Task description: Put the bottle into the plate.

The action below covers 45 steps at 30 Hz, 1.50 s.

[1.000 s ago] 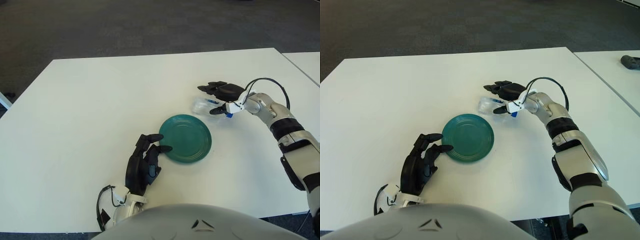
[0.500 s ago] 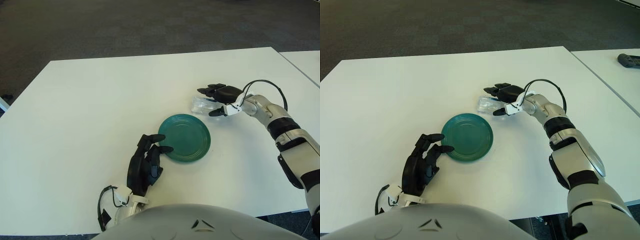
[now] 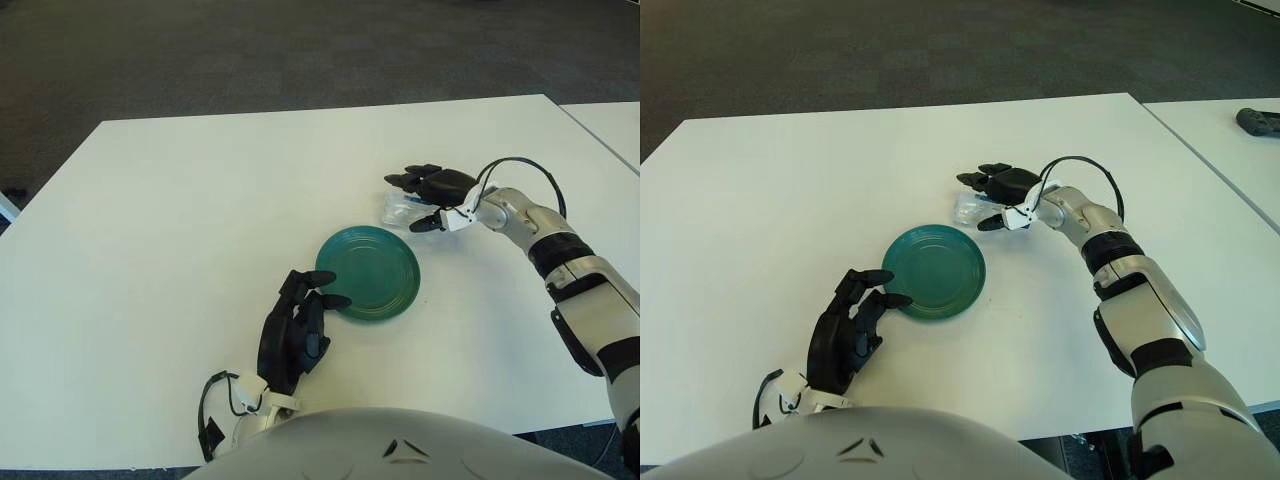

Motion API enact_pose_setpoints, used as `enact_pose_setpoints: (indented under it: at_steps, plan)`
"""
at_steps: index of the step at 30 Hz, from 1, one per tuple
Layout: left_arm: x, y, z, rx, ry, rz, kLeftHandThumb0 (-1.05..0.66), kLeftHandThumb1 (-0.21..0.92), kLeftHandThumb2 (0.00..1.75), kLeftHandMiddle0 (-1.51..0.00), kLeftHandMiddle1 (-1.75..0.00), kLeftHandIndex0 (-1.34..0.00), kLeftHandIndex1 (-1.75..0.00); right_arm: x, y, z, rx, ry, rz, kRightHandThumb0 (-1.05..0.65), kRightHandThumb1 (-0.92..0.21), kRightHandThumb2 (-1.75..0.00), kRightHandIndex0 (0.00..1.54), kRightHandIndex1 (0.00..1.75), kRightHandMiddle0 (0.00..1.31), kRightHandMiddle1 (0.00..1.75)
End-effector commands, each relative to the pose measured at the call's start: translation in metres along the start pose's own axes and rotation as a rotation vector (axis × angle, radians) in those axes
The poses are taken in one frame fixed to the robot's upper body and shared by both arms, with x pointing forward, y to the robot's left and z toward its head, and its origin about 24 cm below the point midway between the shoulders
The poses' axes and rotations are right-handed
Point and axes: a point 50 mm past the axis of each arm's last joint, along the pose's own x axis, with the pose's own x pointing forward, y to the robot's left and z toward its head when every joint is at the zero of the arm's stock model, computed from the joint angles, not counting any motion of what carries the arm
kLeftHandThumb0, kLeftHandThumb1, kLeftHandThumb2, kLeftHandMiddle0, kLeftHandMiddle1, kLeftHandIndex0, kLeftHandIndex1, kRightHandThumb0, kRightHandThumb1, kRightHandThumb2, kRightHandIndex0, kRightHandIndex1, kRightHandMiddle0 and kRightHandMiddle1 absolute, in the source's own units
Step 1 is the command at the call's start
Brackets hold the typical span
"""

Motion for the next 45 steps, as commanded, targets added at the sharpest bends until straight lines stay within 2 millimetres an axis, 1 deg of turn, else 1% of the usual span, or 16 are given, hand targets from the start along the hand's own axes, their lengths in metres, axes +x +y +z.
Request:
enact_pose_setpoints:
  at_steps: [1, 6, 13, 23, 24, 25, 26, 29, 35, 40, 45]
  plan:
    - [0.0, -0.01, 0.004, -0.057, -0.008, 0.009, -0.83, 0.92, 0.72, -0.71, -1.16, -0.43, -1.28, -0.002, -0.002, 0.001, 0.003, -0.007, -0.031, -1.05, -0.92, -0.74, 0.07, 0.02, 0.04, 0.03]
    - [-0.001, -0.012, 0.005, -0.068, -0.006, 0.013, -0.84, 0.92, 0.71, -0.71, -1.15, -0.43, -1.27, -0.003, 0.002, 0.006, 0.001, -0.02, -0.031, -1.05, -0.92, -0.74, 0.08, 0.02, 0.05, 0.04]
    - [-0.002, -0.013, 0.008, -0.057, -0.014, 0.02, -0.85, 0.92, 0.72, -0.7, -1.13, -0.43, -1.26, -0.004, 0.015, 0.01, 0.007, -0.021, -0.006, -1.05, -0.92, -0.7, 0.07, 0.01, 0.04, 0.05]
    - [-0.003, -0.012, 0.012, -0.039, -0.025, 0.007, -0.85, 0.92, 0.71, -0.71, -1.13, -0.41, -1.25, -0.007, 0.019, 0.012, 0.041, -0.019, -0.034, -1.05, -0.92, -0.7, 0.12, 0.03, 0.08, 0.09]
    - [-0.003, -0.011, 0.012, -0.038, -0.028, 0.005, -0.85, 0.92, 0.71, -0.71, -1.13, -0.41, -1.25, -0.007, 0.02, 0.013, 0.045, -0.022, -0.04, -1.05, -0.92, -0.7, 0.13, 0.02, 0.07, 0.13]
    - [-0.004, -0.012, 0.013, -0.037, -0.031, 0.004, -0.86, 0.92, 0.7, -0.71, -1.13, -0.4, -1.25, -0.008, 0.02, 0.013, 0.047, -0.023, -0.045, -1.05, -0.92, -0.7, 0.15, 0.02, 0.04, 0.24]
    - [-0.004, -0.012, 0.013, -0.037, -0.033, 0.003, -0.86, 0.92, 0.7, -0.71, -1.13, -0.4, -1.25, -0.008, 0.019, 0.013, 0.049, -0.024, -0.049, -1.05, -0.92, -0.7, 0.17, 0.02, 0.03, 0.31]
    - [-0.005, -0.011, 0.014, -0.031, -0.046, 0.005, -0.87, 0.92, 0.7, -0.71, -1.11, -0.39, -1.25, -0.011, 0.018, 0.015, 0.057, -0.031, -0.06, -1.05, -0.92, -0.68, 0.2, 0.02, 0.01, 0.41]
    - [-0.008, -0.01, 0.016, -0.021, -0.056, 0.012, -0.88, 0.92, 0.72, -0.68, -1.07, -0.35, -1.25, -0.013, 0.018, 0.017, 0.06, -0.027, -0.068, -1.05, -0.92, -0.6, 0.27, 0.04, 0.0, 0.53]
    - [-0.009, -0.009, 0.017, -0.02, -0.055, 0.011, -0.89, 0.92, 0.72, -0.67, -1.07, -0.33, -1.25, -0.013, 0.018, 0.016, 0.054, -0.02, -0.074, -1.05, -0.92, -0.57, 0.32, 0.05, 0.0, 0.6]
    - [-0.011, -0.009, 0.019, -0.021, -0.051, 0.008, -0.89, 0.92, 0.71, -0.66, -1.08, -0.32, -1.25, -0.014, 0.018, 0.017, 0.056, -0.017, -0.068, -1.05, -0.92, -0.49, 0.36, 0.06, 0.0, 0.7]
